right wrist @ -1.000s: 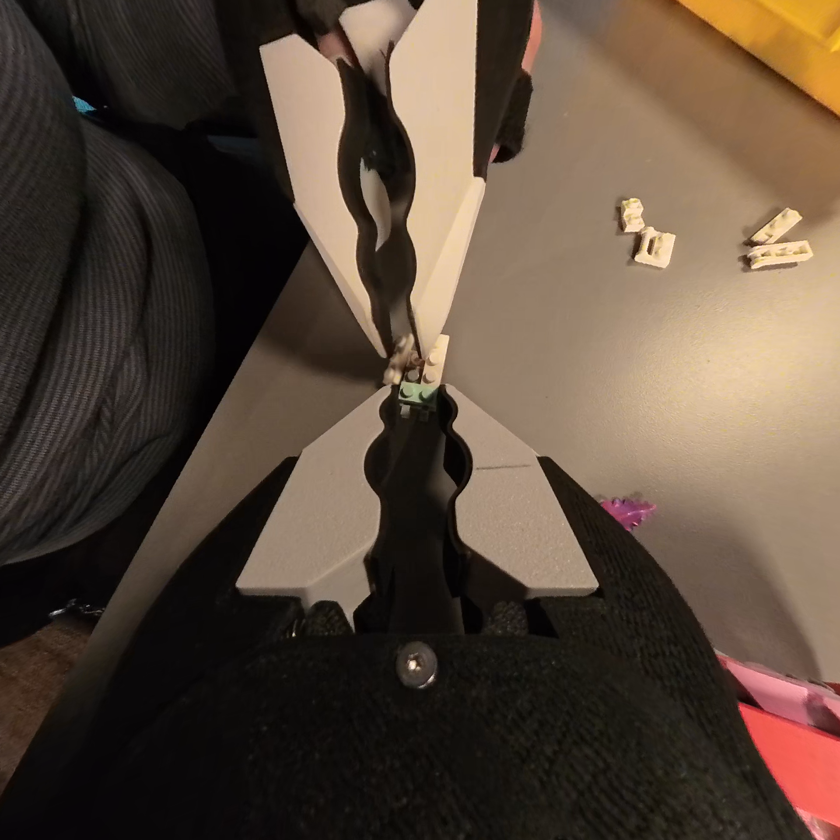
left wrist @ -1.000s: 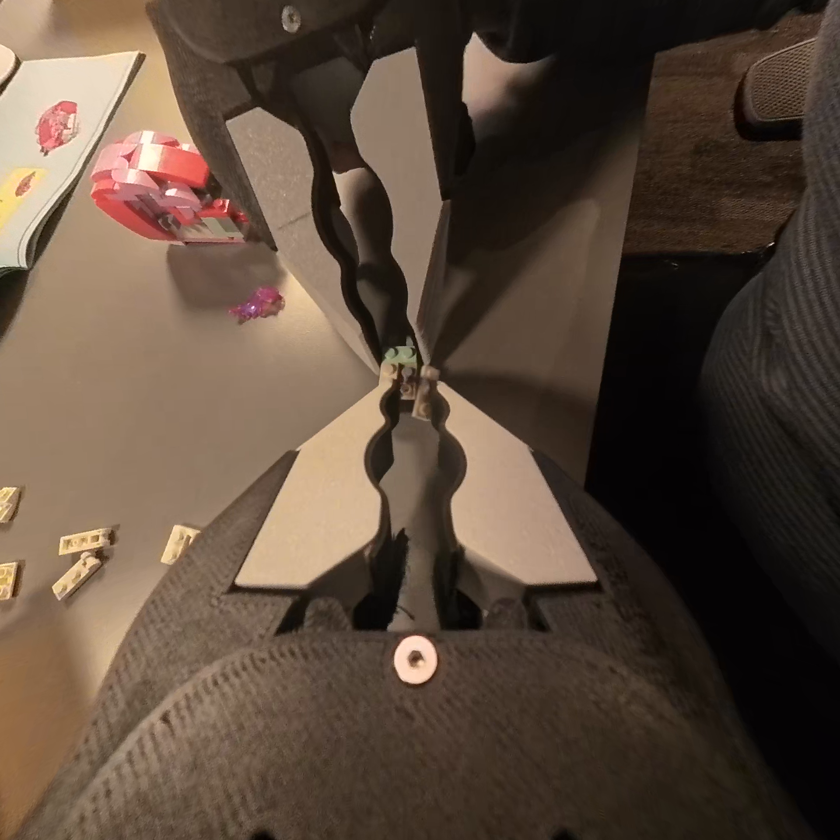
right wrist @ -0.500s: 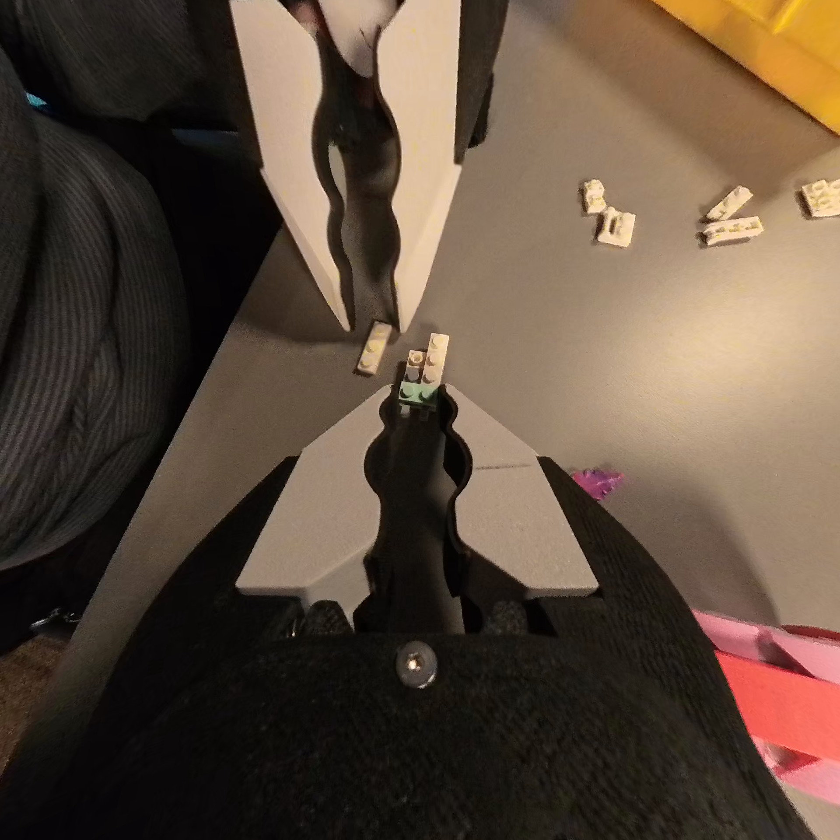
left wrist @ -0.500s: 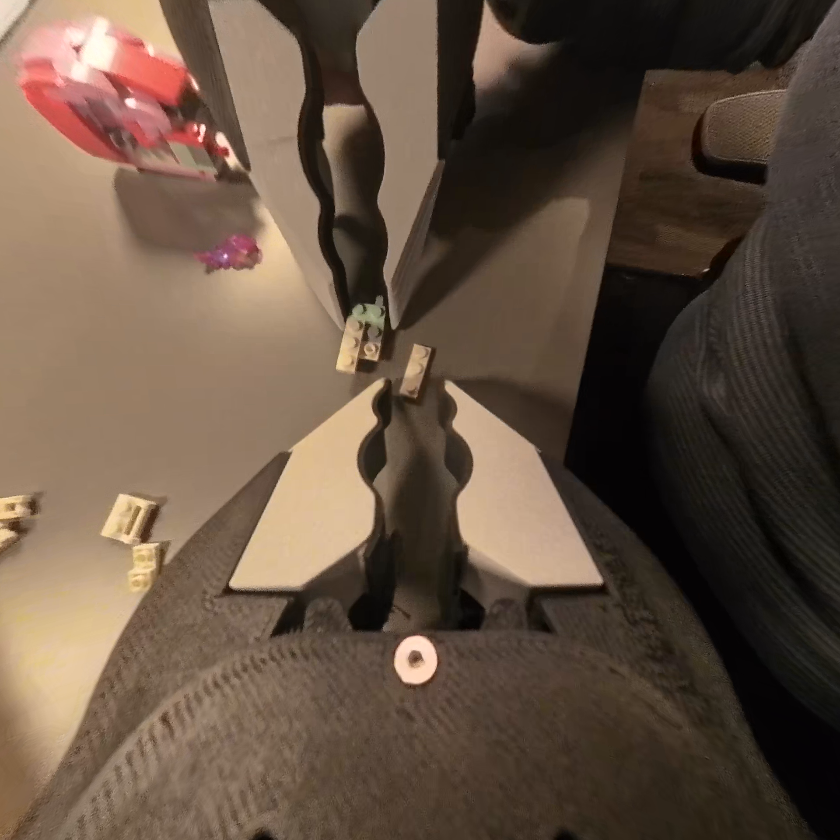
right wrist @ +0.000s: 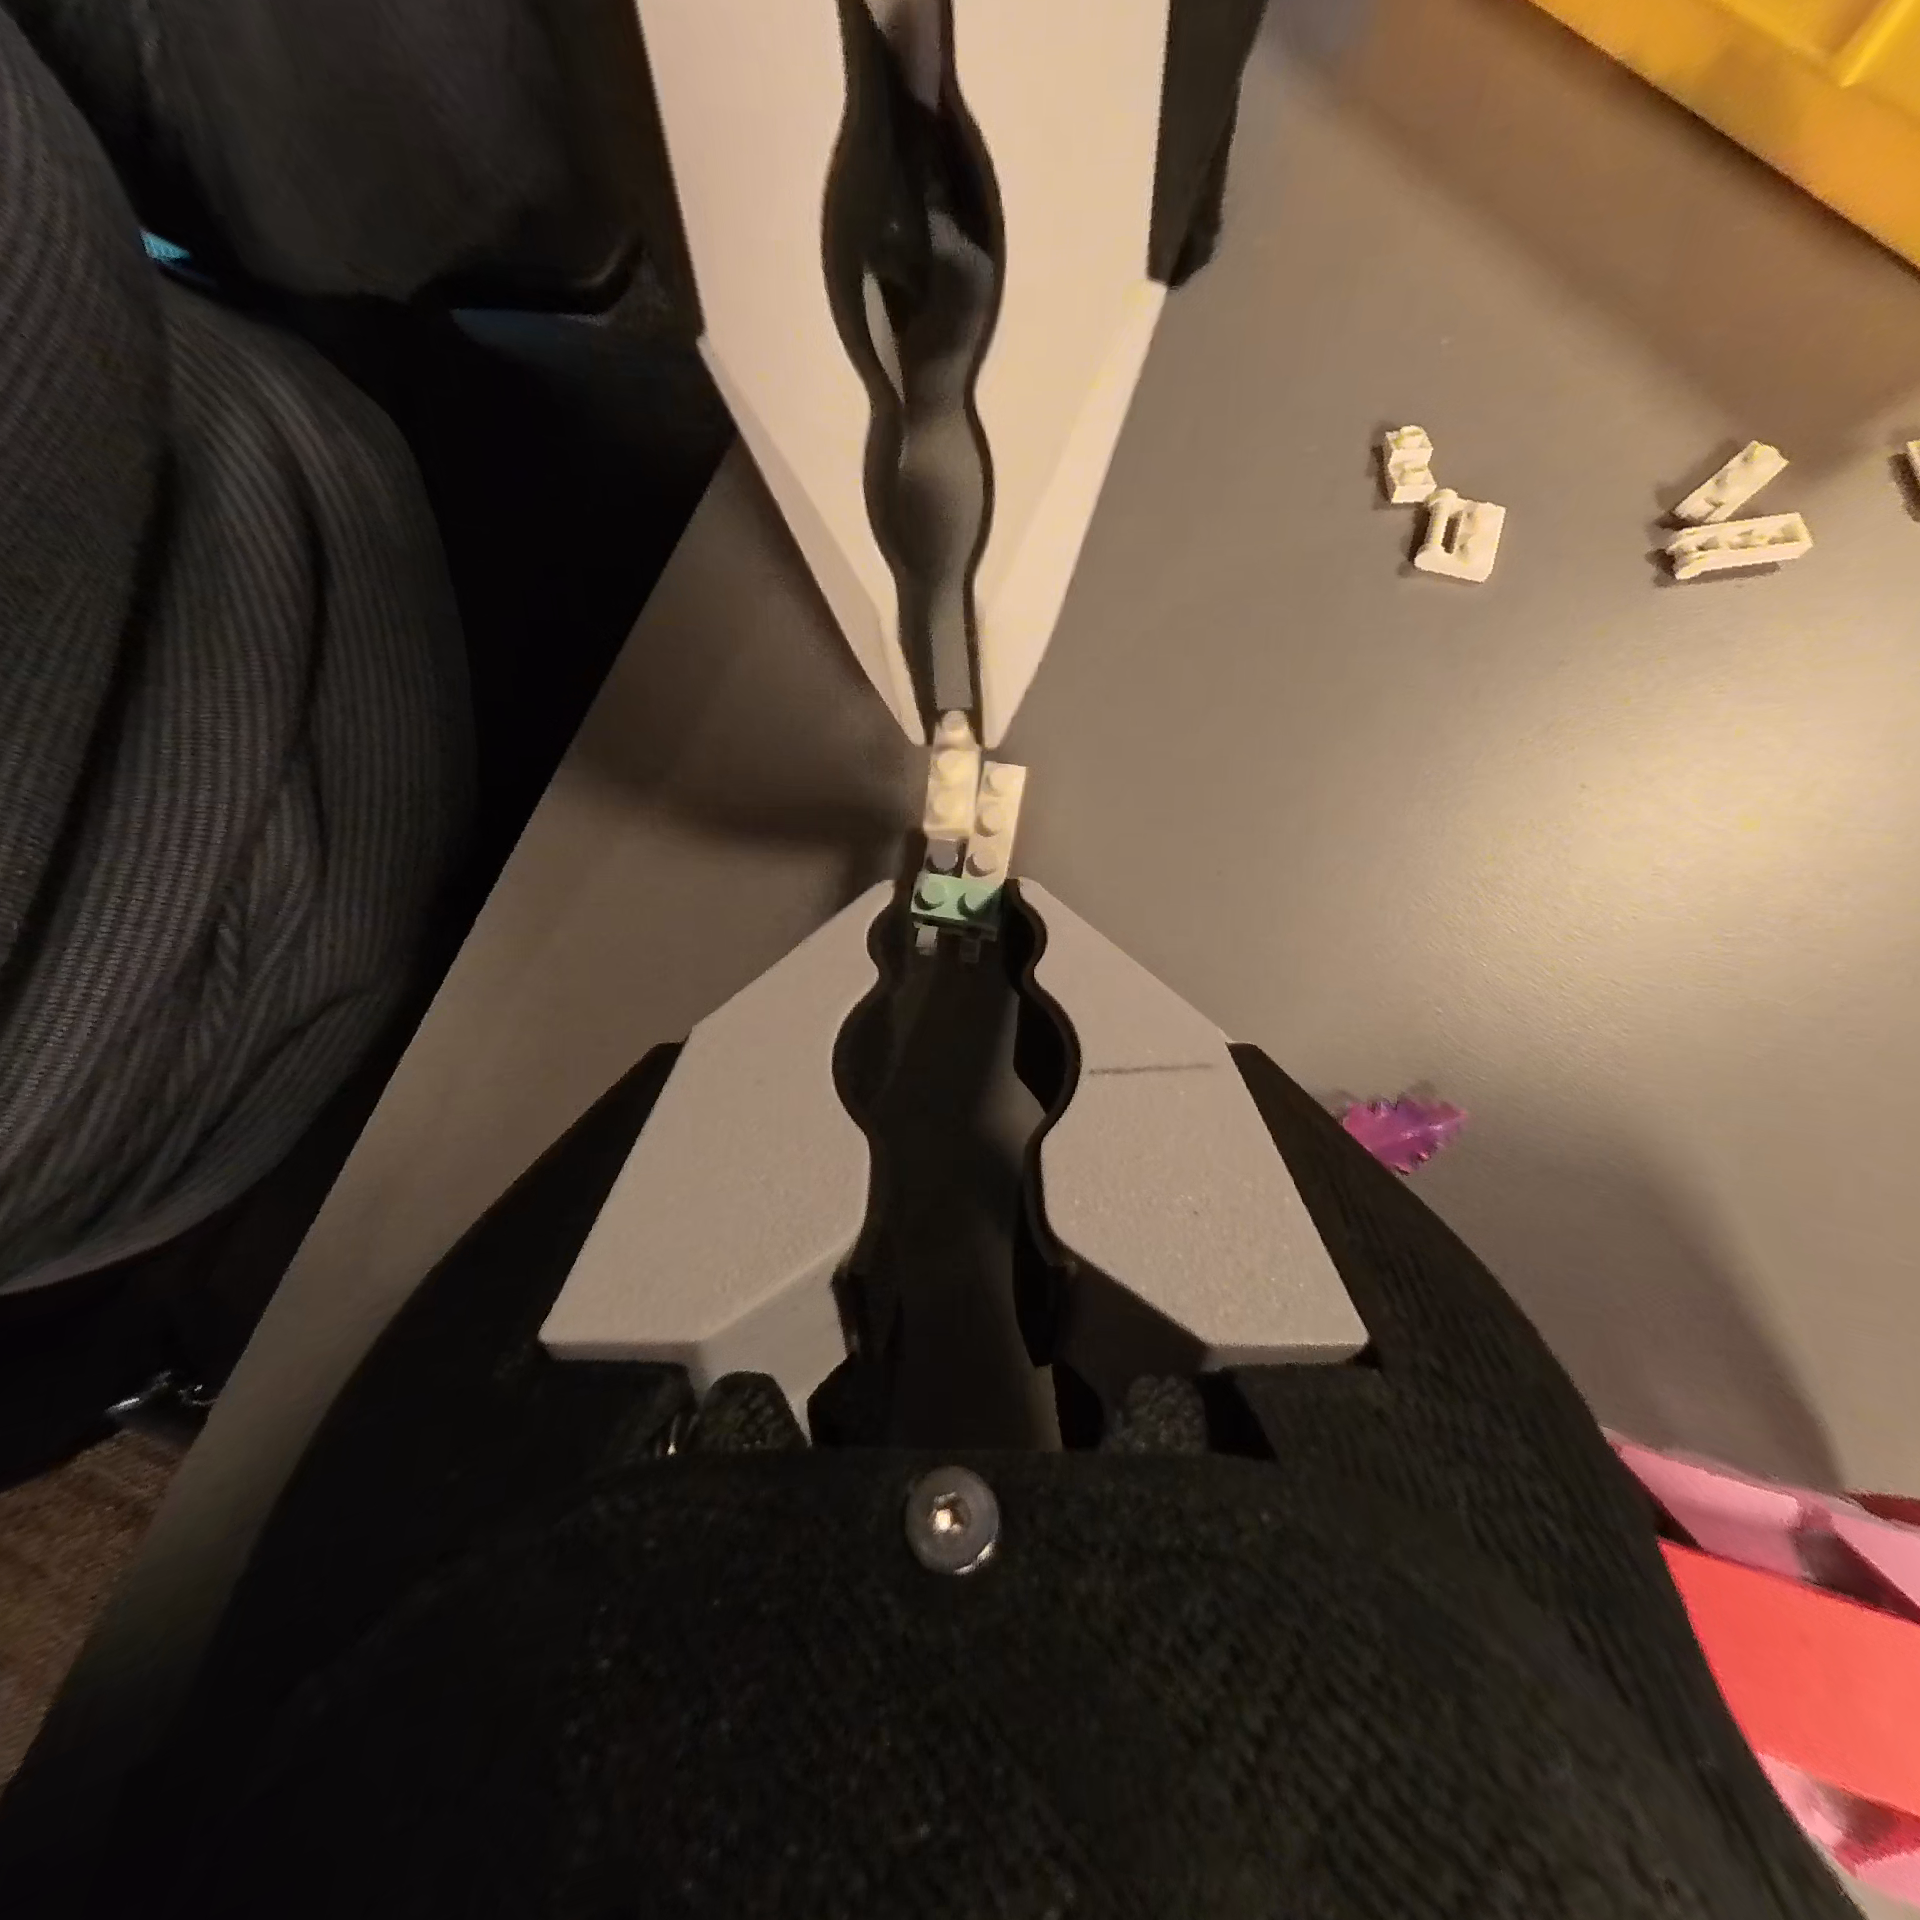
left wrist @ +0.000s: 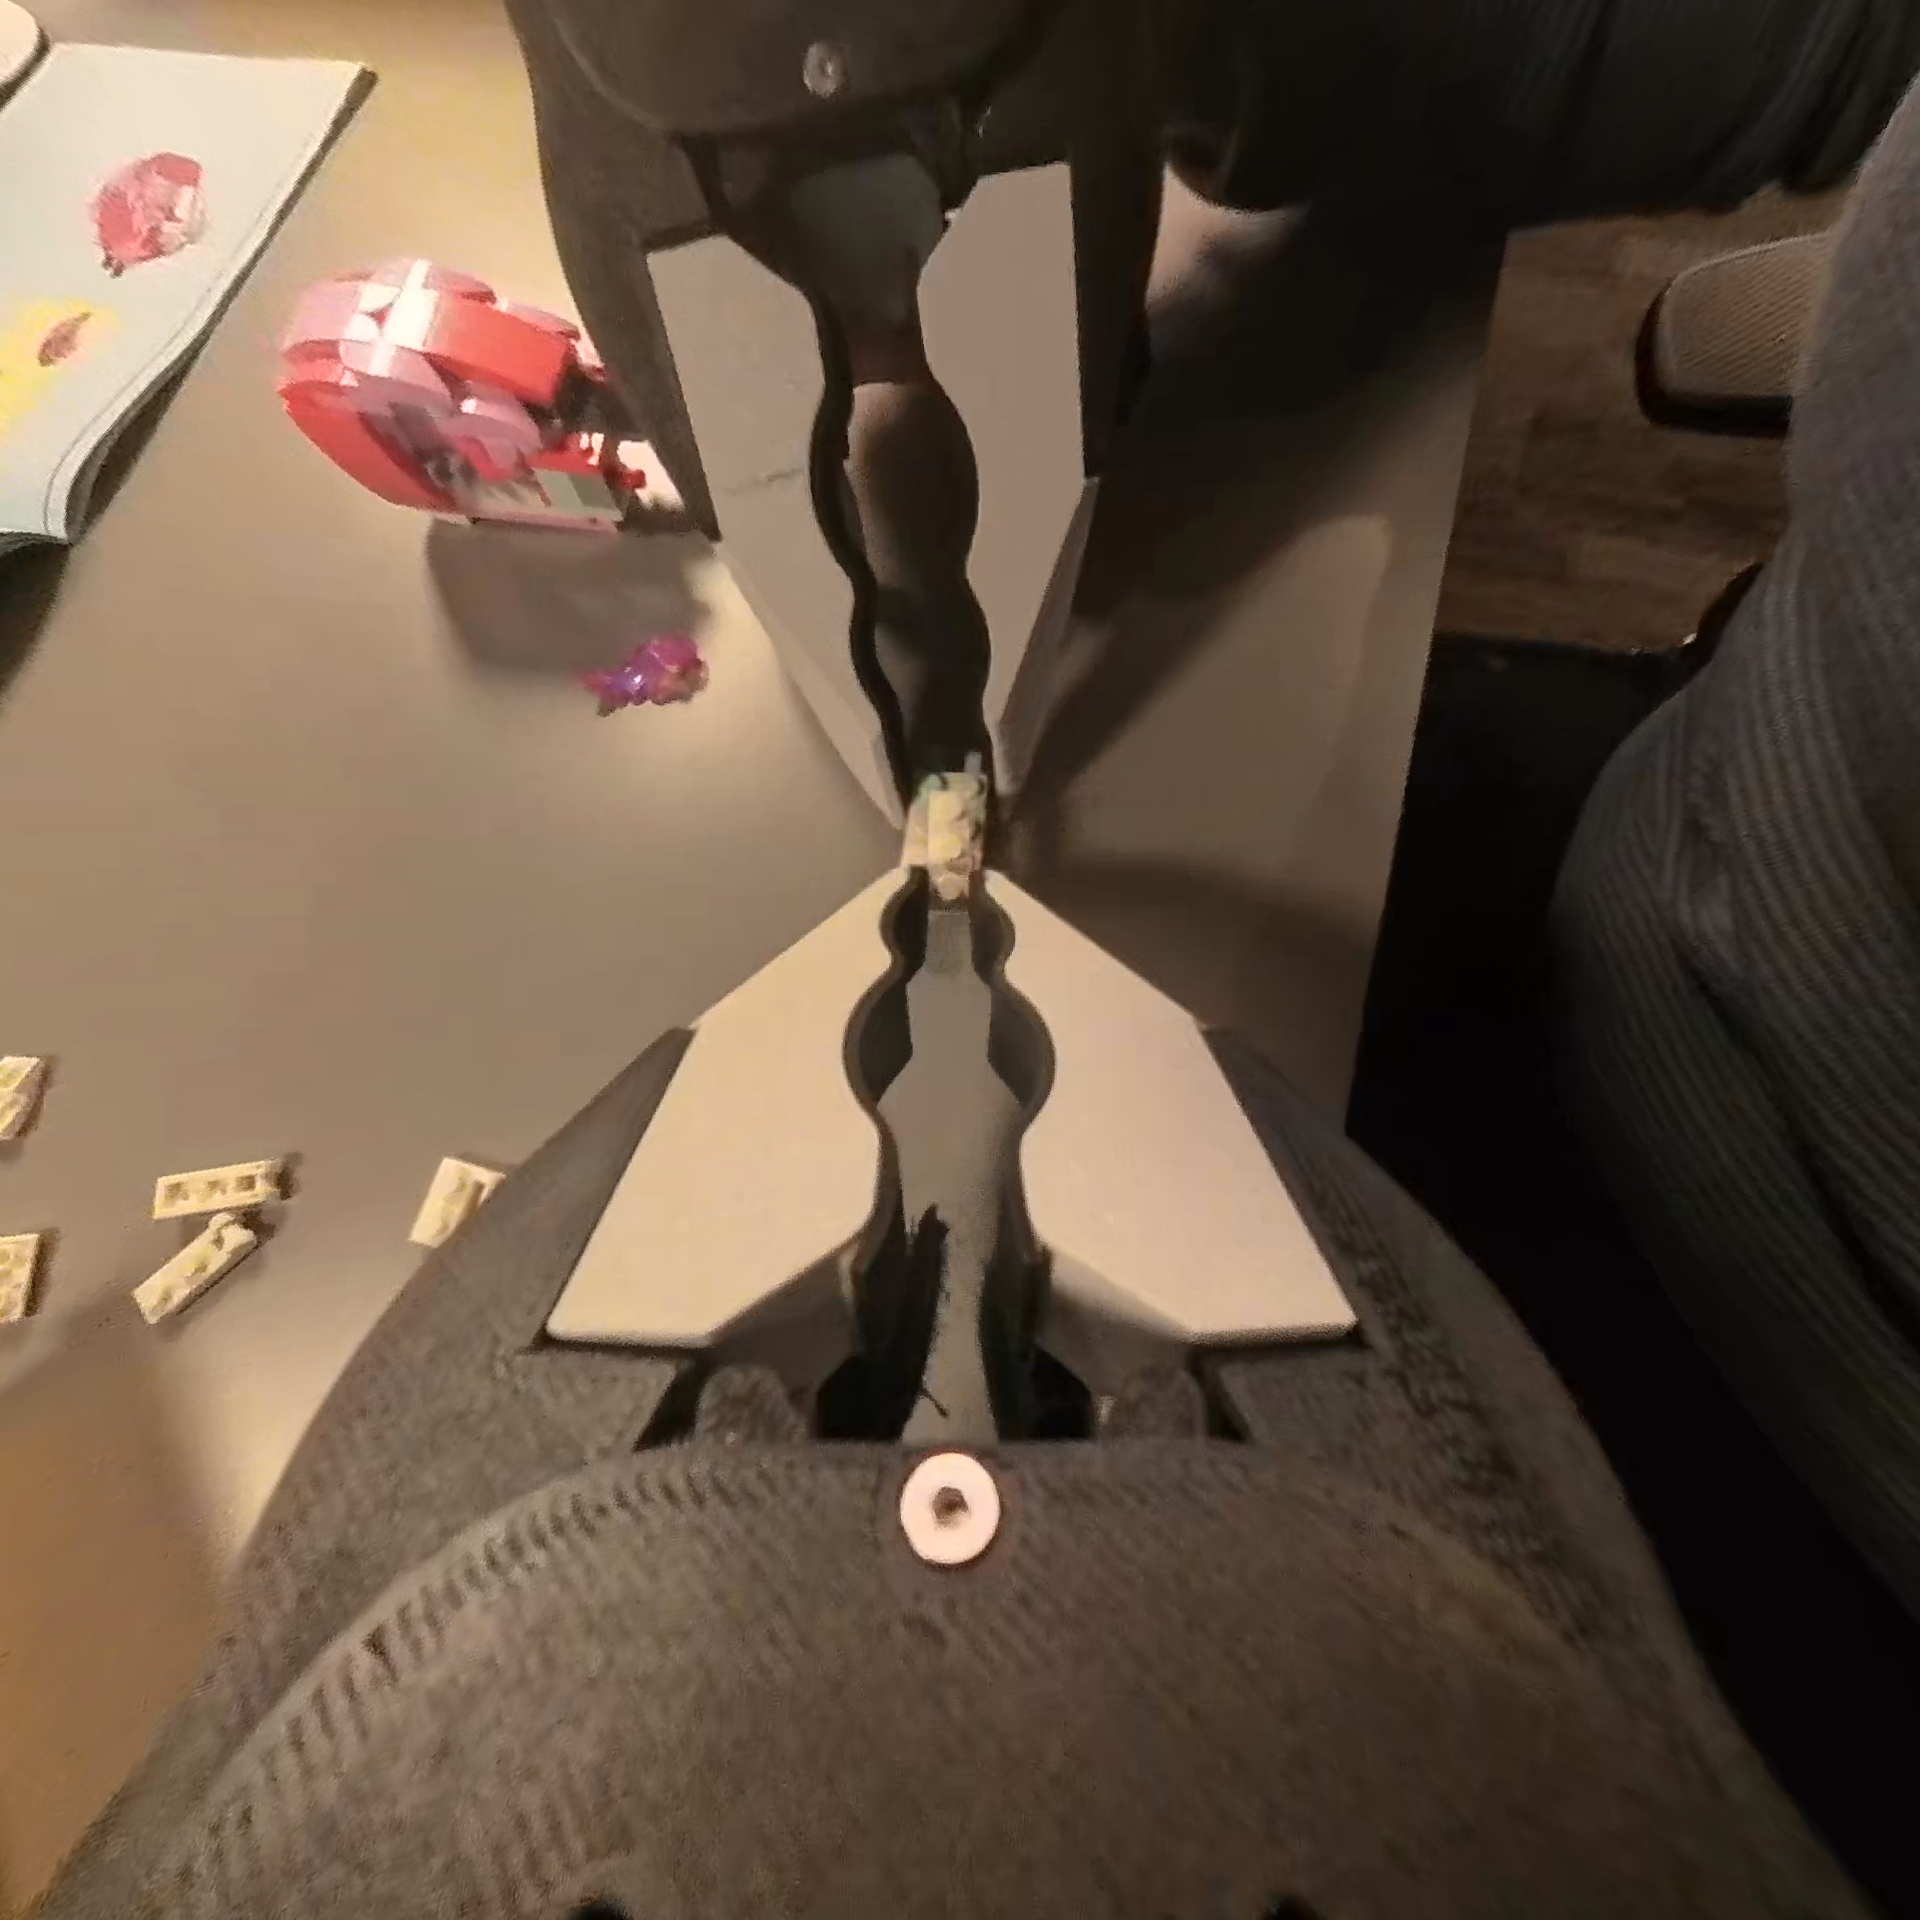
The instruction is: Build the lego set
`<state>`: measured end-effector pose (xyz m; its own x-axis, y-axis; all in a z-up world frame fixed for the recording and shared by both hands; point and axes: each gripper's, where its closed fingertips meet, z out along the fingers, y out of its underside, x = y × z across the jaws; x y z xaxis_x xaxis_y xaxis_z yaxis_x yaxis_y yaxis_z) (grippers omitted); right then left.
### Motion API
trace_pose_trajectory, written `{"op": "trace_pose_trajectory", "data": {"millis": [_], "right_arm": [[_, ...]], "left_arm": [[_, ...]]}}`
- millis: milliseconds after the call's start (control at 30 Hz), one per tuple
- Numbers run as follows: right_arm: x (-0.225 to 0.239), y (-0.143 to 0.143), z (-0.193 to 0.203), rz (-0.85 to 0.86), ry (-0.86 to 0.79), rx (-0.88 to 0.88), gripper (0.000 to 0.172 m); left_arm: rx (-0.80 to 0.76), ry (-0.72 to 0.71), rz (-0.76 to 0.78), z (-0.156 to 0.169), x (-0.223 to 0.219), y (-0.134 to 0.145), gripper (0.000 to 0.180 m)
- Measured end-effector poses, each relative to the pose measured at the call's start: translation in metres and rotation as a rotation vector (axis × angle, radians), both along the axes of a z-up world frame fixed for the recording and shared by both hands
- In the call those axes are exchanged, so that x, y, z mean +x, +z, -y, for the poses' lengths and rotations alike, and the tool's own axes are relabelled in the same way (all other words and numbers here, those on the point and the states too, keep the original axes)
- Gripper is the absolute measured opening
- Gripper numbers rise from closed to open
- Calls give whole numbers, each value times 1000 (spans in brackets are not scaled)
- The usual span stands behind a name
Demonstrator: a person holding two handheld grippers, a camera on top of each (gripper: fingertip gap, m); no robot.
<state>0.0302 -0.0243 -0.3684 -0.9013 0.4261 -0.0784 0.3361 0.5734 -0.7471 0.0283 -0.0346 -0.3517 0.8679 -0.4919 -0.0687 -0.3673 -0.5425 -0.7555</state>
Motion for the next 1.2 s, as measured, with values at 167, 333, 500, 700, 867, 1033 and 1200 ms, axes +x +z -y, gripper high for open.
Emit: {"op": "trace_pose_trajectory", "data": {"millis": [167, 333, 500, 700, 867, 1033, 1200], "right_arm": [[1, 0, 1, 4, 6, -3, 16], [1, 0, 1, 5, 2, -3, 16], [1, 0, 1, 8, 1, -4, 16], [1, 0, 1, 11, 0, -7, 16], [1, 0, 1, 16, -2, -12, 16], [0, 0, 1, 26, -13, -21, 16], [-8, 1, -5, 40, -77, -30, 16]], "left_arm": [[-73, -62, -58, 1, 5, -11, 7], [-91, -62, -85, -1, 2, -10, 7], [-102, -55, -118, -1, 0, -11, 7], [-101, -39, -134, -2, -1, -11, 10], [-98, -32, -133, -3, 0, -12, 12], [-78, 0, -148, -3, -3, -9, 21], [96, 44, -194, -8, 1, 2, 33]]}}
